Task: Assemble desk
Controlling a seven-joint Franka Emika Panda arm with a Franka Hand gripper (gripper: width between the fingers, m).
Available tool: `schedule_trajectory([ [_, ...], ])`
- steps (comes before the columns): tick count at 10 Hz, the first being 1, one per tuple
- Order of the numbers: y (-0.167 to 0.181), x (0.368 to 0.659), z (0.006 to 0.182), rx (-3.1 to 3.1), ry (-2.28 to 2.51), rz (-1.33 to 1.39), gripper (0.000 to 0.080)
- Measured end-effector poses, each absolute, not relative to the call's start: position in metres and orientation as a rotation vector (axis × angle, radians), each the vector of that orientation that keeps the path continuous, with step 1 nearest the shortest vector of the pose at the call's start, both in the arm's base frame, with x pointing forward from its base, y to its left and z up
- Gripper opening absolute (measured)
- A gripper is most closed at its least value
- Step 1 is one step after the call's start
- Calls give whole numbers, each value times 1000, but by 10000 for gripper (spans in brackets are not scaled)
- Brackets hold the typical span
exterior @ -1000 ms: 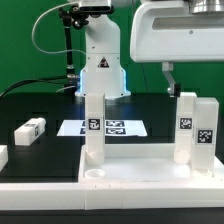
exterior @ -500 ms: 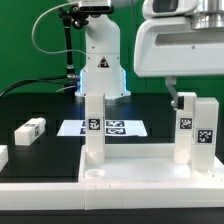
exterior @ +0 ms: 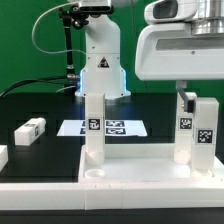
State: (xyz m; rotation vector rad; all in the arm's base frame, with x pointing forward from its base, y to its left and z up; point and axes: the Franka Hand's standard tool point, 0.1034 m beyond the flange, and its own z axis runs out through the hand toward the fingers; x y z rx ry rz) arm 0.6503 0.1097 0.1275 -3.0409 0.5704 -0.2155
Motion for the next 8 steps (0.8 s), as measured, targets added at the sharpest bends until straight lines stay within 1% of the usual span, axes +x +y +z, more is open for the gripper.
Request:
schedule_trajectory([
  [1, 108, 650, 127, -3022, 656, -214, 289],
  [2, 107, 650, 127, -3004, 722, -212, 289],
  [5, 101, 647, 126, -2776, 1325, -223, 289],
  [8, 96, 642, 124, -2405, 1873, -174, 291],
])
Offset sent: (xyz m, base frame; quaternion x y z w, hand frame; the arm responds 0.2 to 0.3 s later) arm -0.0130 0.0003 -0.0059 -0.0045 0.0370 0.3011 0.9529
